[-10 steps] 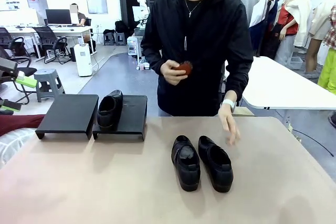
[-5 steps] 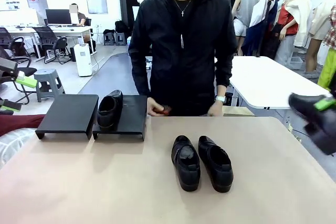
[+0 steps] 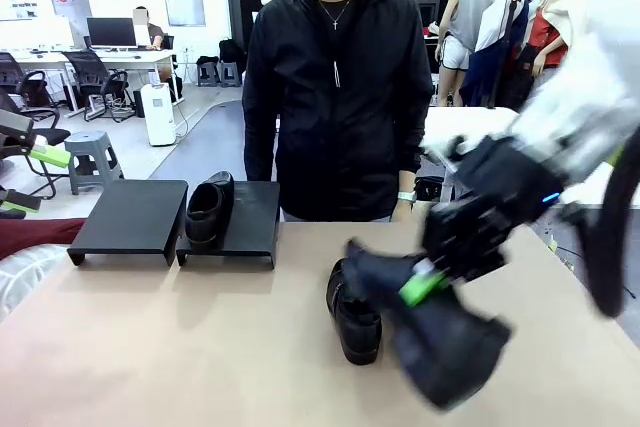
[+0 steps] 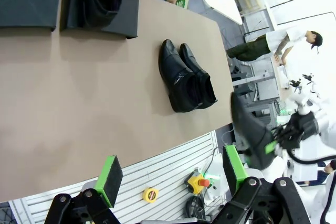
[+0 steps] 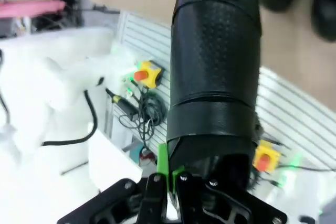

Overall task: Organize the shoes by placing them on the stand.
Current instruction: Pick up one Shoe and place it in the middle of the table.

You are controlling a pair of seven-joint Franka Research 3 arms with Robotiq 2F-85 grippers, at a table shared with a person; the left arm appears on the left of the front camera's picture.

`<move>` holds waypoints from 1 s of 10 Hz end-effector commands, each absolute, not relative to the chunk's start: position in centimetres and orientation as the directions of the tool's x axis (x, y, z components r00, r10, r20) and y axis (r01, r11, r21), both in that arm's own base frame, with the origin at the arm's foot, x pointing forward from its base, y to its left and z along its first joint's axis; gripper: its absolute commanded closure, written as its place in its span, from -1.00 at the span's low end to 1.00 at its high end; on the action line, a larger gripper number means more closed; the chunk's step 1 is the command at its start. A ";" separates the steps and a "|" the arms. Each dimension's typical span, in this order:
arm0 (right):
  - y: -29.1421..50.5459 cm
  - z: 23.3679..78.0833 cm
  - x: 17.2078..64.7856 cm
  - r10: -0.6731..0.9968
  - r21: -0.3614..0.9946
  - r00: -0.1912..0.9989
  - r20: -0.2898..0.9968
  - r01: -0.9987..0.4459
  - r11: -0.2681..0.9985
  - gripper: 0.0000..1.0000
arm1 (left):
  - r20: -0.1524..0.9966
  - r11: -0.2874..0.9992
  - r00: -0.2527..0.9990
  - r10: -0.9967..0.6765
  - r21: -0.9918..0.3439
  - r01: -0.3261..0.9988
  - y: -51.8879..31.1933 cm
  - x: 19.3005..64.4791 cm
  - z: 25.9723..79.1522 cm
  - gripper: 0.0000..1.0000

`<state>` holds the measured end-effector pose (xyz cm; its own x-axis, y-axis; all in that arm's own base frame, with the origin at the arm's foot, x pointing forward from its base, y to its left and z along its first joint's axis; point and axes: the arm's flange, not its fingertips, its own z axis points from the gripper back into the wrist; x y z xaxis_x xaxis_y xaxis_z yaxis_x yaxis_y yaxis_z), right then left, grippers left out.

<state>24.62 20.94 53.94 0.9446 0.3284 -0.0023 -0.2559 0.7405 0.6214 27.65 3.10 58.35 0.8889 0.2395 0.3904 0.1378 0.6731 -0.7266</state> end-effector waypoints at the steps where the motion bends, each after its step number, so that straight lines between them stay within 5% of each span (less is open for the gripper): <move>1: 27.8 51.4 24.4 0.338 0.614 0.941 -0.022 -0.254 0.748 1.00 | 0.403 0.653 0.885 0.233 -0.739 0.165 3.2 27.6 58.2 -1.00; 6: 40.0 42.5 29.1 0.140 0.550 0.960 0.241 -0.254 0.796 1.00 | 0.403 0.653 0.885 0.233 -0.739 0.165 3.2 27.6 58.2 -1.00; 10: 42.5 38.8 32.3 0.107 0.479 0.975 0.192 -0.189 0.857 1.00 | 0.403 0.653 0.885 0.233 -0.739 0.165 3.2 27.6 58.2 -1.00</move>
